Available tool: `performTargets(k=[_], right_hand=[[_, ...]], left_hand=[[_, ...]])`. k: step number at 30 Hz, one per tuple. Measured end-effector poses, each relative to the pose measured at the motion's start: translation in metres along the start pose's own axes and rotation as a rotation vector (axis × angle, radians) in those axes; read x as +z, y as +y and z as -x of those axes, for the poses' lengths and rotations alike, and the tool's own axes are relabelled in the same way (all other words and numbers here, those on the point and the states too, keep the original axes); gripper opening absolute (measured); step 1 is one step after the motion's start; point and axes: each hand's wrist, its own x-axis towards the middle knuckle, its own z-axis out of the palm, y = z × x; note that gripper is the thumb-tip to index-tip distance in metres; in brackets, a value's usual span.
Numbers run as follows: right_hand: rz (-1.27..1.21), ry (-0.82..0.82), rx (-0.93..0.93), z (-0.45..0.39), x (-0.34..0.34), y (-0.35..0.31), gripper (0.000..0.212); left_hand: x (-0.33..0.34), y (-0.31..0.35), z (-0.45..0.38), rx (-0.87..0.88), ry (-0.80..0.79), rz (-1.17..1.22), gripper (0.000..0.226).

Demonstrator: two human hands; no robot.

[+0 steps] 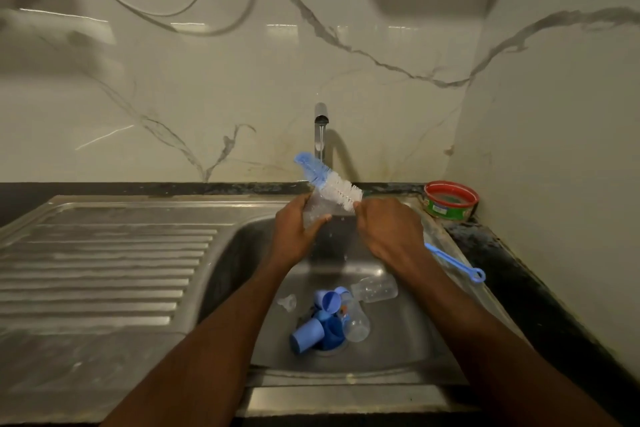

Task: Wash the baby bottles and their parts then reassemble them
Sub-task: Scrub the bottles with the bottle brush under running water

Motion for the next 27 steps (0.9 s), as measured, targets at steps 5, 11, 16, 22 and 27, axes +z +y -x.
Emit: performTargets(k=[5,11,16,22,27], right_hand=[[0.062,-0.077,-0.045,0.025,0.003,0.009,0.032],[-0.036,0.009,-0.005,0.003,0.002,0.000,0.037],[-0.020,-0.033,0.026,0.007,0.009,0.017,0.040],[0.031,-0.011,-0.031,0.014,0.010,0.010,0.034],[0.004,0.071,-0.036,0.002,0.005,0.003,0.041]], left_hand=[[0.002,-0.004,0.000,-0.057,0.015,0.055,0.048],[0.006,0.004,0.004,0.094,-0.123,0.016,0.053],[0.000,-0.003,-0.002,-0.056,0.089,0.015,0.050],[0.003,0.002,0.003,0.011,-0.044,0.022,0.044],[0.005,0.003,0.003,0.122,-0.099,-0.053,0.058]])
